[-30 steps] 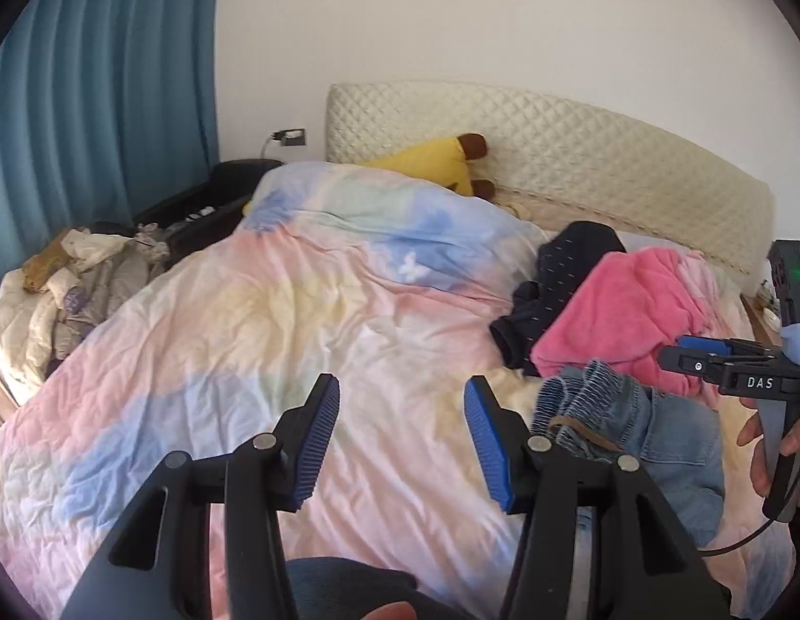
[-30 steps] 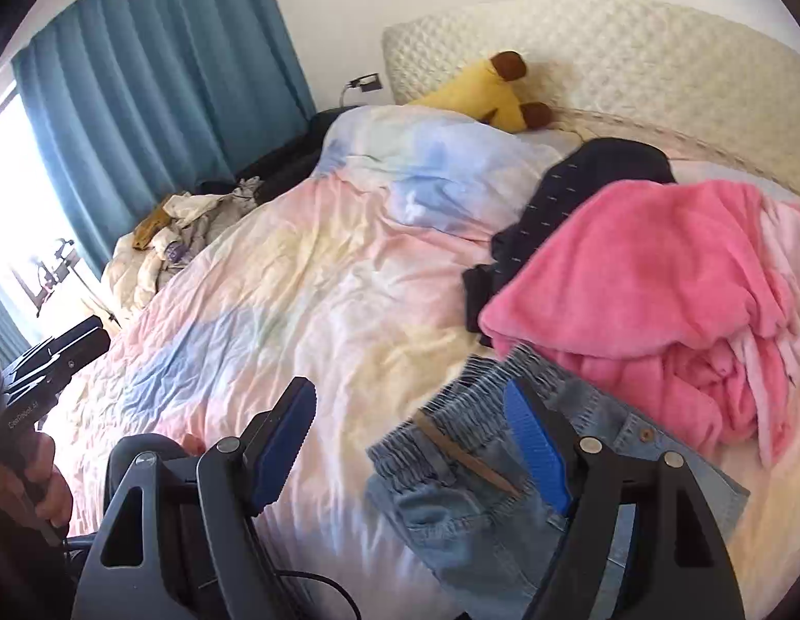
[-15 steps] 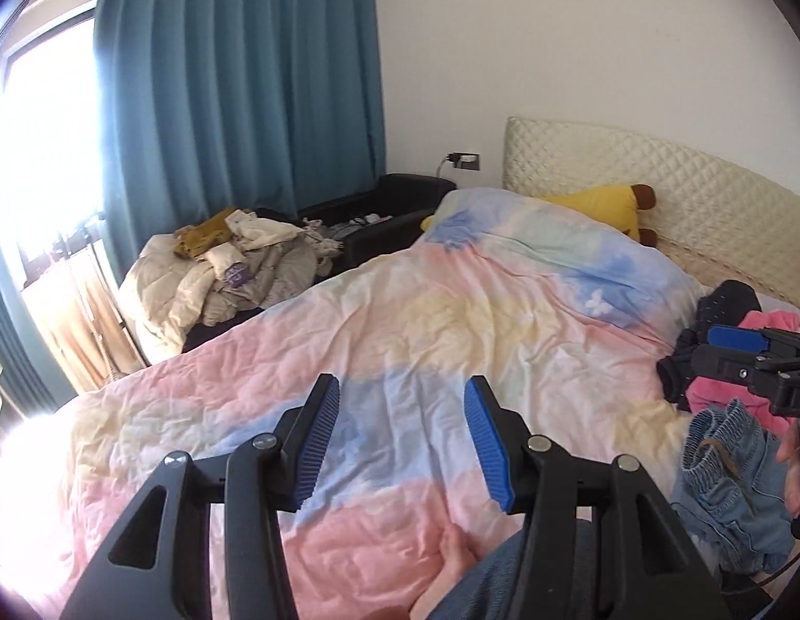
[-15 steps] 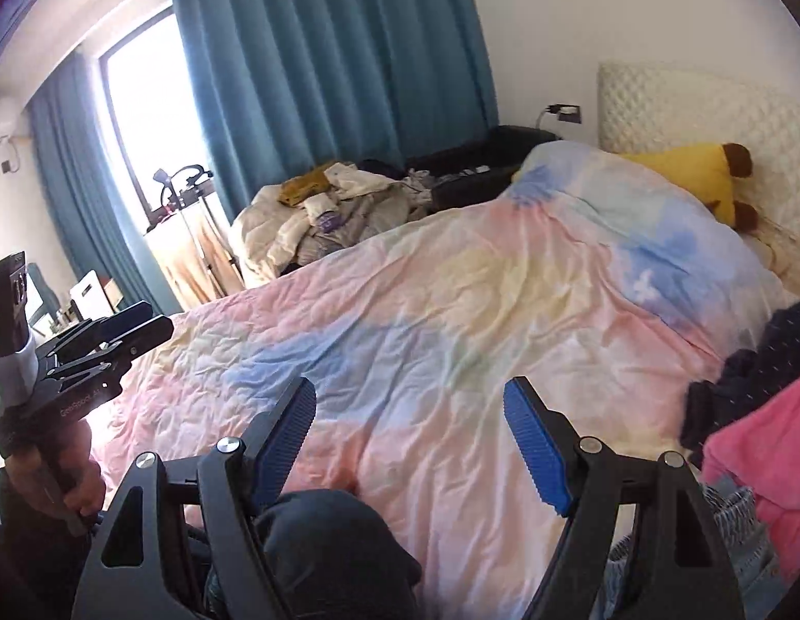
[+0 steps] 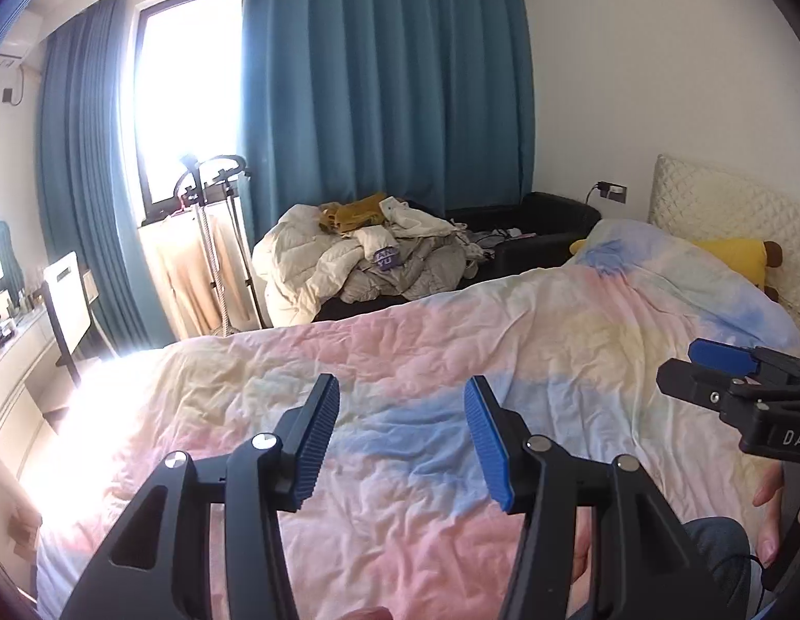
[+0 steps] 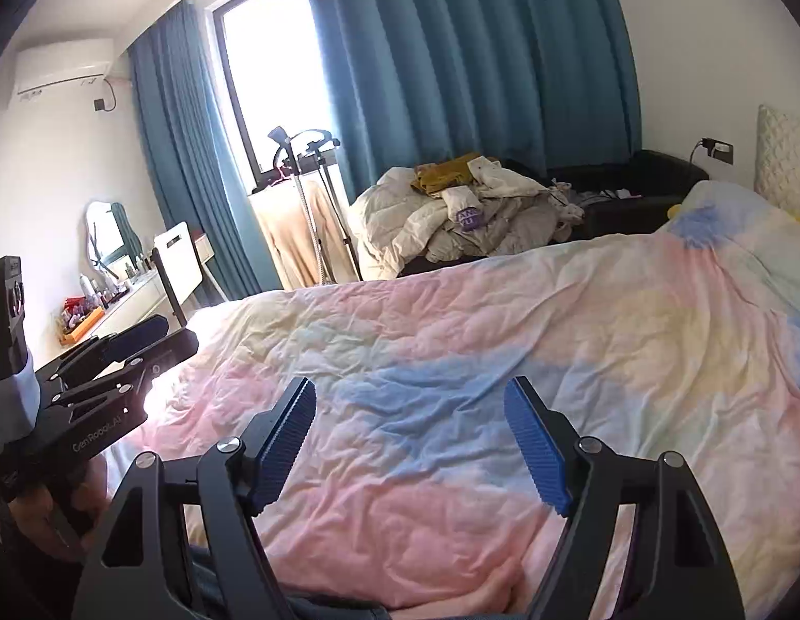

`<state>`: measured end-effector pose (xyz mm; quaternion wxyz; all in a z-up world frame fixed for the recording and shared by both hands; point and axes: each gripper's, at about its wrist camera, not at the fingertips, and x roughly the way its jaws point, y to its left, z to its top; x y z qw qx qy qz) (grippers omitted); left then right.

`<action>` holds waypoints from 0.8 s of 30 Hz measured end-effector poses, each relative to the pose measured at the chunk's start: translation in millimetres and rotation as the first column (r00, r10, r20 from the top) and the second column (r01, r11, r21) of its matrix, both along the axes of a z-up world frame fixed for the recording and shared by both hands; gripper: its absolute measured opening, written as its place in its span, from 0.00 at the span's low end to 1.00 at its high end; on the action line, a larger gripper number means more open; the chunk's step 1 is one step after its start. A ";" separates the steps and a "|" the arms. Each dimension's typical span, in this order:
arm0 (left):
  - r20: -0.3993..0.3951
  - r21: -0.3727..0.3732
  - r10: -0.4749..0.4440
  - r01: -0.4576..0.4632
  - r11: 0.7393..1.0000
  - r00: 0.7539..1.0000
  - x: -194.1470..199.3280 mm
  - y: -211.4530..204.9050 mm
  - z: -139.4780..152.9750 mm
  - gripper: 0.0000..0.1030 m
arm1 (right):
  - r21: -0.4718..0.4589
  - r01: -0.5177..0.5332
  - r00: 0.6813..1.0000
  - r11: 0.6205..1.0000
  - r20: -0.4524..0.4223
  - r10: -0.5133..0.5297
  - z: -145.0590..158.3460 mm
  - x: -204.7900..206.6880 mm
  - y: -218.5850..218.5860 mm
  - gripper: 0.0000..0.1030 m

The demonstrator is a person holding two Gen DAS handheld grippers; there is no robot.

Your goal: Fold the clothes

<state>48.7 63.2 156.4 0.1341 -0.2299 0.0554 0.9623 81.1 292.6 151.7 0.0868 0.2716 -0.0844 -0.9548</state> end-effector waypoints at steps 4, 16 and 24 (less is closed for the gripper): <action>0.014 0.012 0.079 -0.079 0.997 0.997 -15.5 -31.2 -19.4 0.51 | 0.027 -0.021 1.000 0.999 -0.021 0.022 -19.7 -30.5 -24.5 0.74; 0.059 0.039 0.237 -0.240 0.970 0.970 -62.9 -77.7 -88.5 0.50 | 0.090 -0.081 0.995 0.993 -0.054 0.087 -91.0 -110.3 -80.3 0.74; 0.119 0.032 0.271 -0.276 0.961 0.955 -79.2 -78.5 -129.1 0.50 | 0.093 -0.090 0.996 0.992 0.025 0.088 -140.0 -124.3 -75.4 0.74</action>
